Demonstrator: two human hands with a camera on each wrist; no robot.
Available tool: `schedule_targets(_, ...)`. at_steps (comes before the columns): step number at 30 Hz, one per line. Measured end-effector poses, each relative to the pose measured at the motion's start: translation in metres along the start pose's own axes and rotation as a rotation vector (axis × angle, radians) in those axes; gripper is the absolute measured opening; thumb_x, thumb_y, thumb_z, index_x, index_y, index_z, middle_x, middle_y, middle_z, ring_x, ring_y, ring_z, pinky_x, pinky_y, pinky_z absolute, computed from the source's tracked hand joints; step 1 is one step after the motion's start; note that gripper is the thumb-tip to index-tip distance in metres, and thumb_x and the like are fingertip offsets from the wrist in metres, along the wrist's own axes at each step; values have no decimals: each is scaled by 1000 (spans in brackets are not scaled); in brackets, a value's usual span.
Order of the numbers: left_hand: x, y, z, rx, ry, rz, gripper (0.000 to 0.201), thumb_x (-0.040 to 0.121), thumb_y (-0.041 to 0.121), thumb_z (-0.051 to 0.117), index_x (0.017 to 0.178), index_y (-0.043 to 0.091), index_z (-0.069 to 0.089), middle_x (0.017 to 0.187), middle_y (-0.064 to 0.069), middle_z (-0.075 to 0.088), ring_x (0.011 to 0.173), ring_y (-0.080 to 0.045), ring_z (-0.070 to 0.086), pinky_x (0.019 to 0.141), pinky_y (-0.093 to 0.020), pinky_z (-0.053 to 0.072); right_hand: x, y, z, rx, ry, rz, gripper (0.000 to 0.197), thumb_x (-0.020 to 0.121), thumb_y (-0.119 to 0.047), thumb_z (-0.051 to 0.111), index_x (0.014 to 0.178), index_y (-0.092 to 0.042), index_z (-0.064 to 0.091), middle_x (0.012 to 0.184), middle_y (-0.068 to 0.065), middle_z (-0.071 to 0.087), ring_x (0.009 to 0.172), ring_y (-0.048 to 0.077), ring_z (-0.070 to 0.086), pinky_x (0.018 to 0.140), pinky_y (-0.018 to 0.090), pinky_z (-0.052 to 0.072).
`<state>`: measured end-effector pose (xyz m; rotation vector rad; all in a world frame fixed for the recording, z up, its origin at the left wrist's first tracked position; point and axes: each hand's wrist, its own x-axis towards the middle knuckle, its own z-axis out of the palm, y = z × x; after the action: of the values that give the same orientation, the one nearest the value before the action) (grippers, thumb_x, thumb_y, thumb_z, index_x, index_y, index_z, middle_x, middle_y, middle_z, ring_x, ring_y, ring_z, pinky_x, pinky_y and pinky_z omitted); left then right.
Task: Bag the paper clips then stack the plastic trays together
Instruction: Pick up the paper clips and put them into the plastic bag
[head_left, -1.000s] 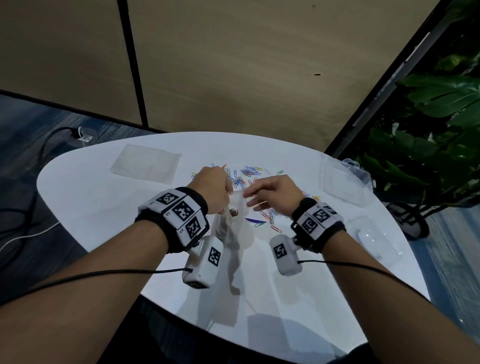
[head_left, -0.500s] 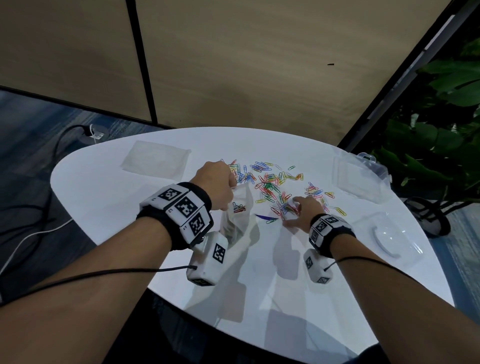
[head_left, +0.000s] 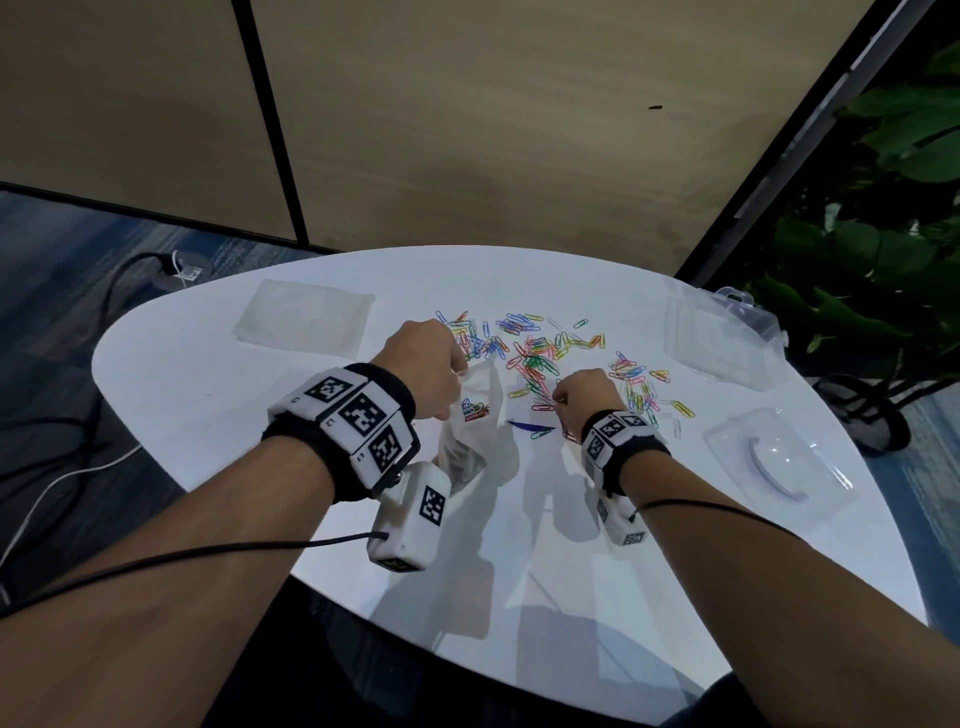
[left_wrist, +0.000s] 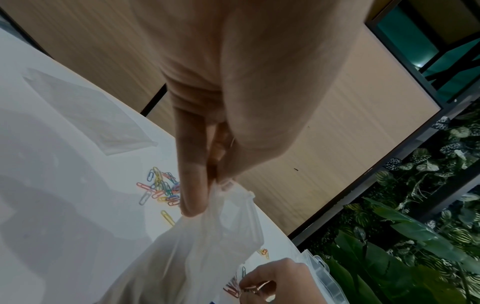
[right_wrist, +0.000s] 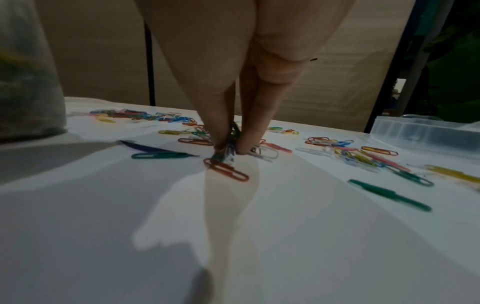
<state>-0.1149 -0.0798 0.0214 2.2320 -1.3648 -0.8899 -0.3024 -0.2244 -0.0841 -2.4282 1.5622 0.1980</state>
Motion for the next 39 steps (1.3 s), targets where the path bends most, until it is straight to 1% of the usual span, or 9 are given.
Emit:
schedule_targets(8, -2, 2, -1, 13, -10, 3, 34, 88, -5, 60, 117, 8, 72, 108, -16, 74, 80, -29, 77, 79, -40, 64, -3, 30, -21, 465, -37, 288, 20, 83, -15, 72, 101, -17, 78, 104, -1, 75, 102, 15, 68, 83, 19, 52)
schedule_targets(12, -4, 8, -1, 34, -17, 12, 35, 87, -6, 62, 117, 7, 73, 102, -15, 76, 87, -30, 76, 82, -40, 64, -15, 22, -48, 1434, -176, 333, 32, 84, 2, 70, 115, 9, 65, 107, 20, 71, 91, 24, 73, 73, 23, 59)
schedule_targets(14, -5, 10, 0, 39, -21, 14, 36, 86, -6, 63, 118, 8, 73, 100, -15, 77, 91, -30, 75, 86, -39, 62, -30, 2, -63, 1608, -294, 259, 29, 85, 1, 70, 114, 8, 66, 101, 17, 73, 86, 19, 74, 71, 18, 58)
schedule_targets(19, -7, 14, 2, -10, -8, 12, 31, 86, -7, 62, 111, 7, 75, 91, -14, 77, 83, -28, 77, 84, -40, 63, -62, -50, -68, 1580, -465, 102, 15, 88, 10, 60, 99, 5, 68, 84, 13, 74, 76, 17, 74, 70, 18, 58)
schedule_targets(26, -9, 13, -3, -35, -8, 18, 21, 83, -4, 66, 90, 10, 80, 79, -11, 75, 73, -25, 76, 76, -38, 65, -68, -84, -52, 842, -190, -131, 15, 79, -11, 68, 92, -13, 76, 69, 9, 71, 61, 16, 70, 60, 25, 58)
schedule_targets(29, -8, 11, -8, -75, 2, -10, 23, 87, -2, 61, 88, 12, 79, 69, -5, 73, 65, -21, 76, 74, -34, 65, -61, -87, -59, 677, -332, -301, 21, 81, -17, 59, 94, -15, 75, 89, 13, 73, 81, 28, 70, 82, 42, 60)
schedule_targets(34, -9, 12, -14, -148, 25, -30, 26, 90, -5, 56, 105, 8, 73, 90, -11, 74, 76, -30, 78, 80, -41, 64, -54, -64, -77, 1276, -176, -105, 19, 91, 10, 54, 100, 3, 68, 95, 21, 71, 77, 23, 71, 76, 28, 61)
schedule_targets(36, -12, 12, -16, -156, 20, -40, 28, 89, -7, 55, 107, 5, 73, 93, -14, 76, 79, -31, 78, 82, -41, 64, -46, -42, -76, 1239, -124, 24, 17, 88, 6, 61, 103, 1, 69, 95, 25, 71, 71, 23, 70, 72, 33, 61)
schedule_targets(39, -15, 13, -19, -169, 20, -47, 29, 91, -6, 54, 109, 5, 73, 91, -12, 74, 79, -31, 78, 81, -40, 64, -39, -5, -54, 819, -259, 296, 55, 76, -1, 79, 126, -4, 56, 104, 22, 68, 76, 26, 70, 74, 43, 62)
